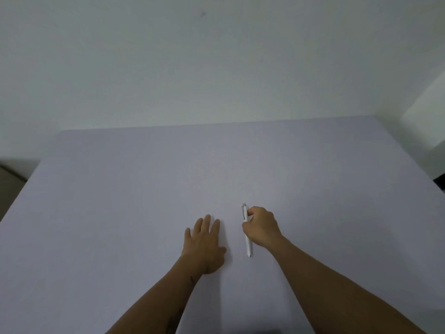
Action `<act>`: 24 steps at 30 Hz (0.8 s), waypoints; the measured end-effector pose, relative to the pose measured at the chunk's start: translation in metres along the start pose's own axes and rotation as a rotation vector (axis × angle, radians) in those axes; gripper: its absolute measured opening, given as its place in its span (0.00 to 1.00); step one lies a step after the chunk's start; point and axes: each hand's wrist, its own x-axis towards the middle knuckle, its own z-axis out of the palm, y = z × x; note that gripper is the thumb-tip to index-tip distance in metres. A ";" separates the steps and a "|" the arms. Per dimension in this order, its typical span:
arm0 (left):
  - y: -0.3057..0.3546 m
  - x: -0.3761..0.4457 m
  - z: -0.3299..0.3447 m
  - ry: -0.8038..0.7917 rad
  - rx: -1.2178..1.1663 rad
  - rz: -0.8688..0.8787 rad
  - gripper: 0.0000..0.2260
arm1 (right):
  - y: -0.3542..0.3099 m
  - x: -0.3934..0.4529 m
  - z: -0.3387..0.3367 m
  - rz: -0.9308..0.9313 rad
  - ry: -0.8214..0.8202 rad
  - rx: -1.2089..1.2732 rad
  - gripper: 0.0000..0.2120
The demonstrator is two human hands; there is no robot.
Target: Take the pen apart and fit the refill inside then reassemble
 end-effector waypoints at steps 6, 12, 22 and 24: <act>-0.017 -0.005 0.033 -0.073 0.151 0.013 0.39 | 0.007 0.002 0.015 -0.012 0.018 -0.086 0.09; -0.022 -0.001 0.040 -0.060 0.116 0.024 0.40 | 0.010 0.000 0.026 -0.010 0.041 -0.174 0.10; -0.023 0.001 0.043 -0.045 0.077 0.029 0.42 | 0.009 -0.005 0.036 -0.006 0.082 -0.236 0.12; -0.024 0.002 0.039 -0.041 0.061 0.023 0.42 | 0.009 -0.007 0.033 -0.002 0.069 -0.243 0.15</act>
